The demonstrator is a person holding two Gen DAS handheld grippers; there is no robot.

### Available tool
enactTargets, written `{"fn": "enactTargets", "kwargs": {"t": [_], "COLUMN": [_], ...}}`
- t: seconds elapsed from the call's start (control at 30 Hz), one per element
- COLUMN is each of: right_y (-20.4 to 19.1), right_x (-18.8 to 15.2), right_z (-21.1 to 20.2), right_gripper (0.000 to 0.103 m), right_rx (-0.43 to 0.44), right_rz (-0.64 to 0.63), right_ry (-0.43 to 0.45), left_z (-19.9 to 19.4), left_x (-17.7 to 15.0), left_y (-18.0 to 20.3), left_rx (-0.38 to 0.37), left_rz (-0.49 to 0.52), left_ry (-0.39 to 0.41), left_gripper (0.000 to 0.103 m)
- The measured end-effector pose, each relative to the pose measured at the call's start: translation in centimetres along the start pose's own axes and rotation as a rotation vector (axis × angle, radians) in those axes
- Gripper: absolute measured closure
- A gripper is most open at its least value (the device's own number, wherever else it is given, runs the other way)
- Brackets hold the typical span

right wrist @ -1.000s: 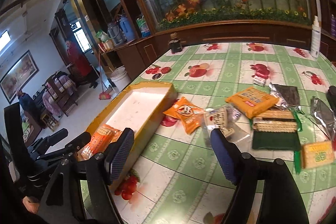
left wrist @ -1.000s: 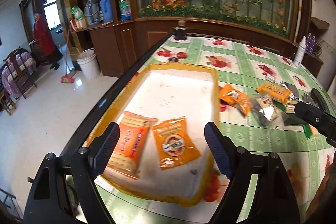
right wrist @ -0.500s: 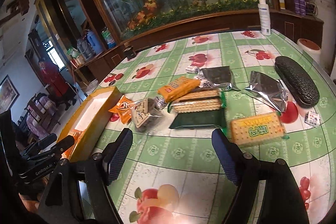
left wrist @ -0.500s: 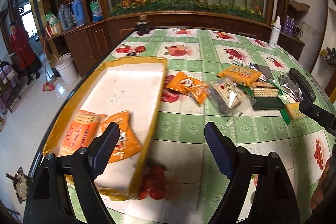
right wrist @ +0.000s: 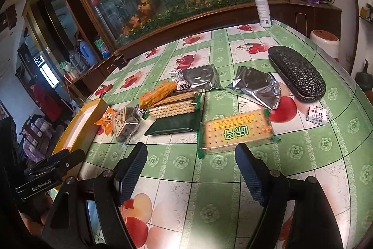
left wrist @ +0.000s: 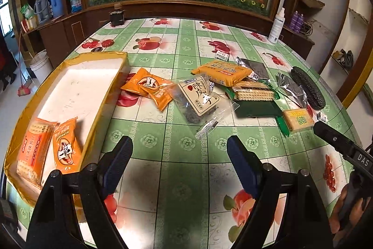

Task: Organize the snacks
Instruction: 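Move both tools back toward the remaining snacks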

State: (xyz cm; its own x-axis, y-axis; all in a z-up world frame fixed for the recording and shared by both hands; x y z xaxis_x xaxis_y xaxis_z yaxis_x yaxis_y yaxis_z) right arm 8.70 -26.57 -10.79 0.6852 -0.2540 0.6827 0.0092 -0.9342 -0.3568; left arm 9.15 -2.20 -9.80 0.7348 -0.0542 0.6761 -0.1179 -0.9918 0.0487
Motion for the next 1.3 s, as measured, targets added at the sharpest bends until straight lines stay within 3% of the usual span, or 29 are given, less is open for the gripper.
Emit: {"fn": "enactTargets", "kwargs": {"t": [0.1, 0.2, 0.27, 0.3, 0.37, 0.43, 0.63, 0.87, 1.0, 1.3], "right_y": [0.9, 1.6, 2.0, 2.2, 2.6, 2.9, 3.6, 3.7, 4.0, 4.3], "right_x": [-0.2, -0.5, -0.5, -0.5, -0.4, -0.4, -0.7, -0.7, -0.6, 0.6], "right_z": [0.0, 0.0, -0.1, -0.1, -0.1, -0.1, 1.3, 2.6, 3.0, 3.4], "right_gripper": [0.023, 0.023, 0.023, 0.023, 0.023, 0.023, 0.023, 0.022, 0.021, 0.02], "right_rx": [-0.012, -0.018, -0.02, -0.023, -0.027, -0.034, -0.053, -0.054, -0.059, -0.083], "right_rz": [0.011, 0.024, 0.03, 0.032, 0.034, 0.035, 0.03, 0.018, 0.026, 0.012], "right_ry": [-0.003, -0.008, -0.008, -0.008, -0.009, -0.011, -0.057, -0.084, -0.088, -0.084], "left_z": [-0.2, -0.5, -0.1, 0.6, 1.8, 2.0, 2.5, 4.1, 5.6, 8.3], "left_x": [0.0, 0.2, 0.1, 0.0, -0.1, -0.3, 0.0, 0.6, 1.3, 3.8], "left_y": [0.5, 0.4, 0.4, 0.7, 1.7, 2.4, 3.1, 1.6, 1.8, 1.6], "left_rx": [0.031, -0.059, -0.114, -0.135, -0.085, 0.026, 0.022, -0.054, -0.044, -0.047], "left_rz": [-0.003, -0.079, -0.122, -0.125, -0.042, 0.044, 0.059, -0.011, -0.048, -0.243], "left_ry": [0.055, 0.116, 0.1, 0.05, -0.036, -0.021, -0.03, -0.057, -0.09, -0.12], "left_gripper": [0.02, 0.02, 0.02, 0.02, 0.02, 0.02, 0.02, 0.02, 0.02, 0.02]}}
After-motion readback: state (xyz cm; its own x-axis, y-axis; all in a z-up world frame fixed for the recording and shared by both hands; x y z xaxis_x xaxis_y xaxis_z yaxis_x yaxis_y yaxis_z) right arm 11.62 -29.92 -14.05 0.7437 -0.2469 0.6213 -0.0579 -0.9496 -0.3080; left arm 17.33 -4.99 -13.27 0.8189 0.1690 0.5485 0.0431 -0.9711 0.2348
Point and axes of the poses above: each gripper's, at about its wrist camera, not at the fingertips, and z roughly the way its jaws point, y to its right, x to its top, the point moved 4 cm from there along z, roughly the way its jaws point, and after that the axes turned 1 degree about x, right-handed, at the moved point
